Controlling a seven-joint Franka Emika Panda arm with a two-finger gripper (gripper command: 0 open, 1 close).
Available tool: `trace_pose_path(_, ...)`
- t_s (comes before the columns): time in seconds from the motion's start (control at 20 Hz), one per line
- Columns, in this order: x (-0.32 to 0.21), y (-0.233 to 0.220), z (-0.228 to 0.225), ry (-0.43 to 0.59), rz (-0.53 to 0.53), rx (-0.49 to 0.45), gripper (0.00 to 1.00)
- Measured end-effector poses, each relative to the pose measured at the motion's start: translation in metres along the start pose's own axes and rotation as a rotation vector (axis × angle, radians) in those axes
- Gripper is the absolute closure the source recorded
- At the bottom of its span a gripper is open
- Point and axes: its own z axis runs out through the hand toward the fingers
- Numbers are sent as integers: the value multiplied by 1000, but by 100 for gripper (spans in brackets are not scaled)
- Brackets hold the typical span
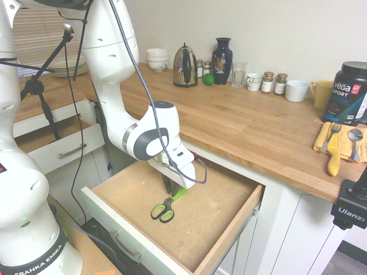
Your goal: Put scissor in the drawer
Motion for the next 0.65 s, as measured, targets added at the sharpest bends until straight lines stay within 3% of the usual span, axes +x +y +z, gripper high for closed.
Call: trace_pose_path(0.65,18,0,-61,31,-15,41,0)
